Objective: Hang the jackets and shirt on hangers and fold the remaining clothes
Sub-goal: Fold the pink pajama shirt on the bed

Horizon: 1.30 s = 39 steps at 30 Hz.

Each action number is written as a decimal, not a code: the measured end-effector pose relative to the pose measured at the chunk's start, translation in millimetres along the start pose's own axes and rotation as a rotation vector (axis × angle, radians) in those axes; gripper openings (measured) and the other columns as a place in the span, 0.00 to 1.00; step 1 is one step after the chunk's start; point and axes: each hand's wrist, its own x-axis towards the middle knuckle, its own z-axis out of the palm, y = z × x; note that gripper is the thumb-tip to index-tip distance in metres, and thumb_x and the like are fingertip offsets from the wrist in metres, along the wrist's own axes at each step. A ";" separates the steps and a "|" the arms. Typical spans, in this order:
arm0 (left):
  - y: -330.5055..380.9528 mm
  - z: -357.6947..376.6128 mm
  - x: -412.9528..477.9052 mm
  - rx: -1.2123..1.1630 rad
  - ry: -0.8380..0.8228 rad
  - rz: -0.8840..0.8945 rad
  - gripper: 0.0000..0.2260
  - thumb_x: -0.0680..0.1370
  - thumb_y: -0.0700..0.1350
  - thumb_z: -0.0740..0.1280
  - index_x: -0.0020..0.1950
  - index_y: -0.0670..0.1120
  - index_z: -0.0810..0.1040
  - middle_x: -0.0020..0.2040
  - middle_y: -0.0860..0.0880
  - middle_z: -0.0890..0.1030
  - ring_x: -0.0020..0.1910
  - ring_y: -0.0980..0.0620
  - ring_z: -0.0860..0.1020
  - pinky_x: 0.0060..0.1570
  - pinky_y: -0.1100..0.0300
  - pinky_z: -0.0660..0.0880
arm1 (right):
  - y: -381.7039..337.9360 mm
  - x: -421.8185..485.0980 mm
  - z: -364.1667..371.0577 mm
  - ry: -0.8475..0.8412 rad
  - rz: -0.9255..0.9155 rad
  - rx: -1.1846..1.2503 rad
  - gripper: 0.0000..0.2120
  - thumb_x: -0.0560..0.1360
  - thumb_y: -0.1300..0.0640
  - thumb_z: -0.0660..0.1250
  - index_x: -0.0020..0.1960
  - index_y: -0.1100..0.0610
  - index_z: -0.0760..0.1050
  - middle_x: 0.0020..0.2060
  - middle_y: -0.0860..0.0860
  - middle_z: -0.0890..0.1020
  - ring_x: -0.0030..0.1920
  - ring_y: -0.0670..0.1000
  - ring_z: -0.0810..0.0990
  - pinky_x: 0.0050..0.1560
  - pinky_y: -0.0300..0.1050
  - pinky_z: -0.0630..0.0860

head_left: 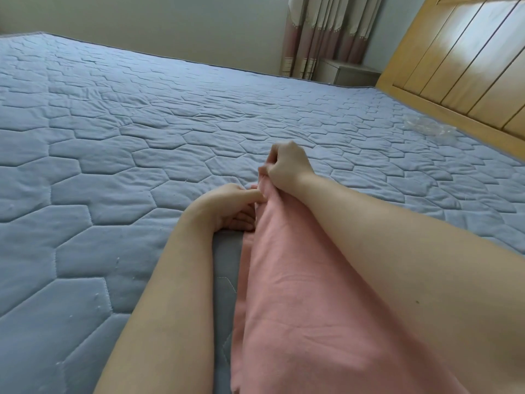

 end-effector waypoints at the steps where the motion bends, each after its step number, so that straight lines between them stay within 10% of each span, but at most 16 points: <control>1: -0.2 -0.1 0.8 0.002 0.029 -0.017 0.06 0.76 0.45 0.67 0.45 0.42 0.75 0.35 0.44 0.77 0.28 0.52 0.76 0.27 0.63 0.76 | 3.4 -0.8 -1.3 -0.104 0.006 -0.068 0.08 0.75 0.51 0.69 0.45 0.56 0.78 0.46 0.54 0.81 0.48 0.51 0.77 0.45 0.41 0.69; 5: 2.4 4.8 -0.5 0.059 0.081 -0.057 0.07 0.77 0.44 0.64 0.44 0.41 0.75 0.33 0.44 0.76 0.24 0.53 0.76 0.23 0.65 0.73 | 32.6 -7.9 -28.7 -0.122 0.110 0.026 0.18 0.79 0.46 0.61 0.45 0.60 0.77 0.39 0.53 0.78 0.43 0.53 0.76 0.43 0.43 0.68; 10: 7.5 17.1 7.9 0.085 0.271 0.011 0.26 0.73 0.67 0.64 0.48 0.43 0.78 0.37 0.47 0.77 0.37 0.48 0.77 0.35 0.61 0.73 | 87.1 -34.9 -52.5 -0.233 0.277 0.081 0.12 0.80 0.56 0.57 0.44 0.59 0.75 0.39 0.55 0.74 0.45 0.53 0.71 0.36 0.38 0.67; 14: 3.8 29.7 16.6 0.218 0.480 0.156 0.19 0.76 0.55 0.68 0.48 0.39 0.83 0.42 0.42 0.81 0.42 0.49 0.77 0.40 0.60 0.69 | 110.1 -46.5 -54.2 -0.170 0.332 0.194 0.11 0.77 0.59 0.64 0.36 0.55 0.75 0.31 0.50 0.74 0.36 0.49 0.71 0.34 0.38 0.67; 24: -3.7 25.4 20.3 0.317 0.585 0.214 0.14 0.76 0.50 0.68 0.36 0.42 0.77 0.34 0.45 0.79 0.41 0.46 0.75 0.35 0.60 0.66 | 116.9 -31.8 -33.4 0.218 0.468 -0.043 0.13 0.78 0.54 0.63 0.54 0.62 0.77 0.57 0.58 0.79 0.60 0.58 0.75 0.58 0.45 0.70; 27: 16.2 23.9 7.2 0.427 0.835 0.461 0.08 0.76 0.46 0.67 0.53 0.45 0.79 0.47 0.46 0.83 0.50 0.46 0.79 0.48 0.58 0.71 | 94.0 -45.3 -38.5 0.340 0.287 -0.099 0.15 0.77 0.61 0.56 0.62 0.61 0.72 0.63 0.59 0.72 0.65 0.59 0.67 0.64 0.49 0.65; 30: 41.4 33.9 -9.3 0.493 0.638 0.682 0.09 0.77 0.39 0.62 0.52 0.45 0.82 0.48 0.46 0.83 0.50 0.45 0.79 0.51 0.57 0.73 | 70.2 -67.5 -42.1 0.383 0.117 -0.046 0.16 0.74 0.65 0.56 0.59 0.60 0.75 0.58 0.58 0.78 0.61 0.58 0.72 0.61 0.48 0.67; 33: 33.1 54.6 -7.4 0.960 0.218 0.483 0.13 0.80 0.45 0.58 0.60 0.45 0.78 0.62 0.43 0.78 0.62 0.46 0.75 0.59 0.57 0.70 | 74.2 -84.4 -27.9 0.160 0.106 -0.098 0.17 0.74 0.59 0.58 0.58 0.56 0.78 0.56 0.58 0.81 0.59 0.58 0.77 0.61 0.49 0.72; 39: -18.8 60.0 14.7 1.147 0.111 0.231 0.26 0.82 0.58 0.48 0.79 0.52 0.49 0.79 0.54 0.46 0.77 0.55 0.44 0.74 0.46 0.40 | 142.9 -89.6 -4.7 -0.248 0.303 -0.286 0.26 0.82 0.47 0.48 0.78 0.53 0.51 0.78 0.51 0.51 0.77 0.50 0.50 0.74 0.55 0.46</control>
